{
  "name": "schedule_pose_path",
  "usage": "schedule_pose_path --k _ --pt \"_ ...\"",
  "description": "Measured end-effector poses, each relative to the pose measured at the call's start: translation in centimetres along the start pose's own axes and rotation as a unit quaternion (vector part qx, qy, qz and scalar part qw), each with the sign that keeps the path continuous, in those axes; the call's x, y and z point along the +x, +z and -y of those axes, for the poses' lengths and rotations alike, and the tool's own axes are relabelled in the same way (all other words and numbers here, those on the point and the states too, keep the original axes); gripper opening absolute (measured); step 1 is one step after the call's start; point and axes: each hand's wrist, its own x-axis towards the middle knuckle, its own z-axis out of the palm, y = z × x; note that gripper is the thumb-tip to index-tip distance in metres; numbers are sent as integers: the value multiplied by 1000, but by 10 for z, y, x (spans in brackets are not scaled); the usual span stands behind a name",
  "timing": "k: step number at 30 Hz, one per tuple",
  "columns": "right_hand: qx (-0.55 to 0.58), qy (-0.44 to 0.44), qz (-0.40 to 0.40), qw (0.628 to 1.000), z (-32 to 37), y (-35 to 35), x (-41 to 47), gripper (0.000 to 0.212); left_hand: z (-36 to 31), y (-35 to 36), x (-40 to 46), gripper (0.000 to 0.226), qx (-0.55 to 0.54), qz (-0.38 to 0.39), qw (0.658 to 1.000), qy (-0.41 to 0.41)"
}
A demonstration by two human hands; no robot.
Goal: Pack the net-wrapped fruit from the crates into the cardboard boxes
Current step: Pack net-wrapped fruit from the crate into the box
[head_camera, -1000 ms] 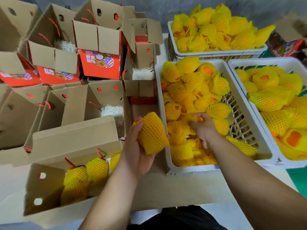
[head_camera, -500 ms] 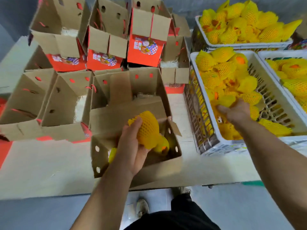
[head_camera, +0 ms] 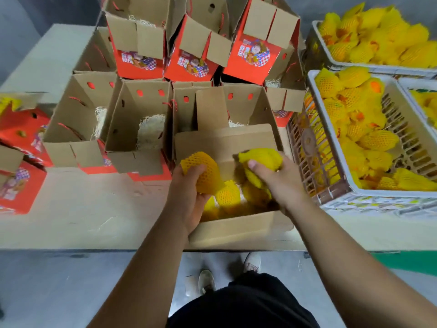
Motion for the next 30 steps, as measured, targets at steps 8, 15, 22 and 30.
schedule_pose_path --k 8,15,22,30 --pt "-354 120 223 900 -25 58 13 83 11 -21 4 24 149 -4 987 65" --pt "-522 117 374 758 -30 75 20 51 13 -17 6 34 136 -18 990 39" --pt "-533 127 400 734 -39 84 18 42 18 -12 9 53 187 -16 982 15" --pt "82 241 317 914 10 26 21 33 28 16 11 61 199 79 975 -62"
